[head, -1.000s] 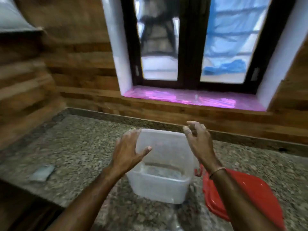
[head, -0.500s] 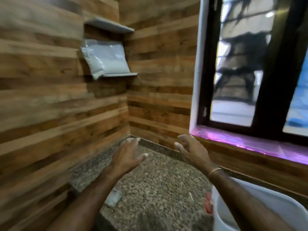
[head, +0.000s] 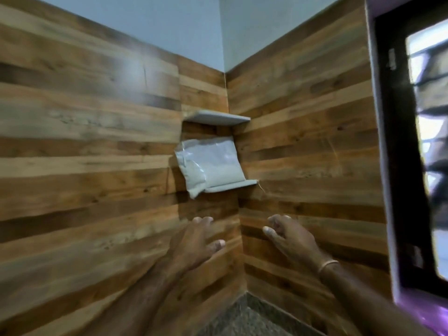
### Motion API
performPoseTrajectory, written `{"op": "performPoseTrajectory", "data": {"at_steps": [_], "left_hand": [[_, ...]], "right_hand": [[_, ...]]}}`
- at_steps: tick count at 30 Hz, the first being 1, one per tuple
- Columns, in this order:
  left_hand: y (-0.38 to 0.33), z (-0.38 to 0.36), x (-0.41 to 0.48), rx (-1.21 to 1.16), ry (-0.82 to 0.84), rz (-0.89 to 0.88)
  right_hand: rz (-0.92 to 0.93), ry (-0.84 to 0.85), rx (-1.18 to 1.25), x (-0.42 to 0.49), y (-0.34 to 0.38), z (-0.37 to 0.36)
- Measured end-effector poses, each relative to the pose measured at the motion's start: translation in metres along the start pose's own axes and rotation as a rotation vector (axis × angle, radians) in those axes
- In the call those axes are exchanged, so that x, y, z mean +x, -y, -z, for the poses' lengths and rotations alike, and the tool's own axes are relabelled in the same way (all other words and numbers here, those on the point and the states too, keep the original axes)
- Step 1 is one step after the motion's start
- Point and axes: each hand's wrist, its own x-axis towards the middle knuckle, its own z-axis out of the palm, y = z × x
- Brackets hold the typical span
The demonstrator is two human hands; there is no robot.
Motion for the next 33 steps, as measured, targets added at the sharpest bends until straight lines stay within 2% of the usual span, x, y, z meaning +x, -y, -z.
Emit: {"op": "performPoseTrajectory", "data": {"at_steps": [7,14,16,19,22,26,33], "left_hand": [[0.035,0.048,0.121,0.05,-0.207,-0.033],[0.072,0.09,0.258,0.176,-0.473,-0.007],[0.084,0.098,0.294,0.2,-0.491,0.004],[0.098,0.103,0.332,0.217,-0.455,0.034],[0.117,0.099,0.357,0.219,-0.566,0.02],[0.134,0.099,0.367,0.036,-0.624,-0.066],[0.152,0.096,0.366,-0.122,-0.676,-0.146]], "right_hand": [[0.111,-0.099,0.08,0.145,0.05,-0.008],[0.134,-0.099,0.178,0.285,0.081,-0.022],[0.149,-0.112,0.161,0.326,0.093,-0.028],[0.207,-0.138,0.076,0.377,0.108,-0.034],[0.299,-0.155,-0.019,0.421,0.129,-0.045],[0.367,-0.121,-0.175,0.461,0.157,-0.063],[0.2,0.006,-0.443,0.489,0.148,-0.054]]}}
